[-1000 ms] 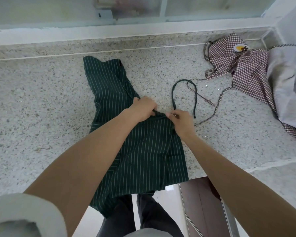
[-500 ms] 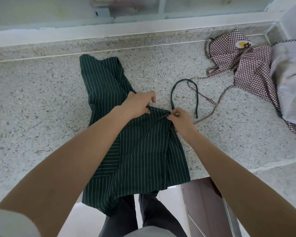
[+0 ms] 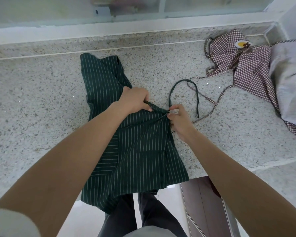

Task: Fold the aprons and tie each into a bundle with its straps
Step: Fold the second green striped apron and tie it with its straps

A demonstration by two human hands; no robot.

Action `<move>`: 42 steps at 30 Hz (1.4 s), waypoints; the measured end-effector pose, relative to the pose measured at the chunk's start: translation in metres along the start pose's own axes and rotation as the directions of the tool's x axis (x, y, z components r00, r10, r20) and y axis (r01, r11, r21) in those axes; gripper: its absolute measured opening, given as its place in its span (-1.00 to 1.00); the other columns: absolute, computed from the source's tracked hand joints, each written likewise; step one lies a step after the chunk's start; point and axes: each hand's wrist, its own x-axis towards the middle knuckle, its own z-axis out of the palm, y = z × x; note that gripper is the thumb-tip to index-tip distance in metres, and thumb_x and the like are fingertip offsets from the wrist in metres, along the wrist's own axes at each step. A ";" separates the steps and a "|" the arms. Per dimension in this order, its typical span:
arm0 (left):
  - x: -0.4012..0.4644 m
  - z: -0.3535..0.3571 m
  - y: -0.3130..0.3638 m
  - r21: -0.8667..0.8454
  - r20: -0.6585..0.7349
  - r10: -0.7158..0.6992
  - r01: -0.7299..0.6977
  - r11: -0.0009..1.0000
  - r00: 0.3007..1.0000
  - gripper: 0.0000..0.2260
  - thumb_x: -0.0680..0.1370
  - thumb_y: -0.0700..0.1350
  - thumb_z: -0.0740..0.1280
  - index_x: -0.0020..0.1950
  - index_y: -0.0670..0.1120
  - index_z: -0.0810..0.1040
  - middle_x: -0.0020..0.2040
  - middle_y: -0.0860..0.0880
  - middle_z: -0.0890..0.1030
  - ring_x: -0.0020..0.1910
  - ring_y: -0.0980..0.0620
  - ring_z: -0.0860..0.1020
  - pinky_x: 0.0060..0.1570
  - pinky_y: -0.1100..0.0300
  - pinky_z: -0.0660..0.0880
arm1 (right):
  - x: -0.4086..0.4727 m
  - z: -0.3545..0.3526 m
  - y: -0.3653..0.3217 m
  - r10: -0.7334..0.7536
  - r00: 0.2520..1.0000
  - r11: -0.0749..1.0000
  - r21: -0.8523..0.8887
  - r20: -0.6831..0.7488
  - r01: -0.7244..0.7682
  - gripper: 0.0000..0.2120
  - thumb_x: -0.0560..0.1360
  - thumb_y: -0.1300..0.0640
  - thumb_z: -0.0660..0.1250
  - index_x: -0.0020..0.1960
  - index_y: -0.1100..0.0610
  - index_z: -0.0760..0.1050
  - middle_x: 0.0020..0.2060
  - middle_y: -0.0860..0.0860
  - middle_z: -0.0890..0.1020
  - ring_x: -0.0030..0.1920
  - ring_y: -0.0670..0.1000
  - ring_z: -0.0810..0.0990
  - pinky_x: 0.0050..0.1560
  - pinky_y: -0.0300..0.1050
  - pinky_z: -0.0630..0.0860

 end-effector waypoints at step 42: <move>-0.192 0.077 -0.090 -0.828 -0.015 -0.732 0.402 0.390 0.681 -0.56 0.44 -0.19 0.47 0.27 -0.23 0.46 0.20 -0.16 0.55 0.13 -0.11 0.53 0.09 0.13 0.46 | -0.097 0.027 0.053 -0.116 0.969 0.911 -0.411 -0.218 0.017 -0.94 0.64 0.20 0.03 0.01 0.18 0.23 -0.22 0.07 0.41 -0.33 -0.04 0.32 -0.37 -0.12 0.23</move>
